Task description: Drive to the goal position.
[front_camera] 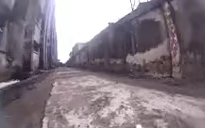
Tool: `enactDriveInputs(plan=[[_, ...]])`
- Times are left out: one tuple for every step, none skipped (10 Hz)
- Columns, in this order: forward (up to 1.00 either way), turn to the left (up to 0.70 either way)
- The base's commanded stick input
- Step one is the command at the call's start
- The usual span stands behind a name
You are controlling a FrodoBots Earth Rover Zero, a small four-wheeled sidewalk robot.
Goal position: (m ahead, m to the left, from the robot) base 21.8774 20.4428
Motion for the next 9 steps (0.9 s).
enactDriveInputs(plan=[[0.70, 0.00], [0.70, 0.00], [0.70, 0.00], [0.70, 0.00], [0.70, 0.23], [0.70, 0.35], [0.70, 0.28], [0.70, 0.04], [0.64, 0.00]])
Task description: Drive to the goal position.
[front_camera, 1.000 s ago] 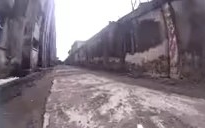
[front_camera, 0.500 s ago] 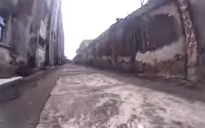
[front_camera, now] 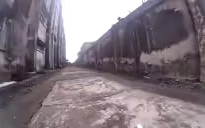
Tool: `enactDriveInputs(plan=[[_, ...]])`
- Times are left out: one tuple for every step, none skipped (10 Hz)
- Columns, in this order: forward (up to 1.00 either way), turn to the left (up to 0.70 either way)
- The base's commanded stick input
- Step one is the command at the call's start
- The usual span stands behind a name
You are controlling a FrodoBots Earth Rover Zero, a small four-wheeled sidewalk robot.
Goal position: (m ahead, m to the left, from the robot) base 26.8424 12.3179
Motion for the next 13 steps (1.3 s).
enactDriveInputs(plan=[[0.58, 0.00], [0.57, 0.00], [0.59, 0.00], [0.59, 0.00], [0.59, 0.00], [0.59, 0.00], [0.57, 0.00], [0.56, 0.00], [0.54, 0.00], [0.53, 0.00], [0.52, 0.00], [0.50, 0.00], [0.49, 0.00]])
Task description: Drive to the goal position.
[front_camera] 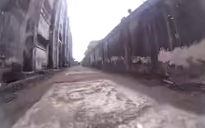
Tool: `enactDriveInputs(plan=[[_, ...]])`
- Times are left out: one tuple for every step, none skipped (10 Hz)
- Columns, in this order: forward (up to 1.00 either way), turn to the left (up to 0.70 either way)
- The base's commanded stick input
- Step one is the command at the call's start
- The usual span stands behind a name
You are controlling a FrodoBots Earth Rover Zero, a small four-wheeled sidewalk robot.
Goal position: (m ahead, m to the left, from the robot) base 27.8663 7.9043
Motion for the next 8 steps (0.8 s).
enactDriveInputs(plan=[[0.41, 0.00], [0.33, 0.00], [0.29, 0.00], [0.23, 0.00], [0.11, 0.00], [0.11, 0.00], [0.12, 0.00], [0.15, 0.00]])
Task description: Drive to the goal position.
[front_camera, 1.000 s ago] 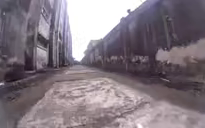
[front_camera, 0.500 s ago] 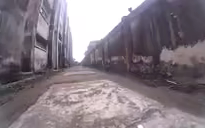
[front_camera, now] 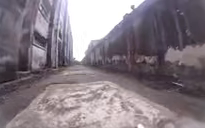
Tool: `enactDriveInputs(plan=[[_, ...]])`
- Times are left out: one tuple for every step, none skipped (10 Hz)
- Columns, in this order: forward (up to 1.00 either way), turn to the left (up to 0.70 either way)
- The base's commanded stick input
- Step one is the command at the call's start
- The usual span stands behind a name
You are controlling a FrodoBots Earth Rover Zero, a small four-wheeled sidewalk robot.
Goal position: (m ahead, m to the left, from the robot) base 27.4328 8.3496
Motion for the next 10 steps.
enactDriveInputs(plan=[[0.18, 0.00], [0.41, 0.00], [0.62, 0.00], [0.69, 0.00], [0.70, 0.00], [0.70, 0.00], [0.70, 0.00], [0.70, 0.00], [0.70, 0.00], [0.70, 0.00]])
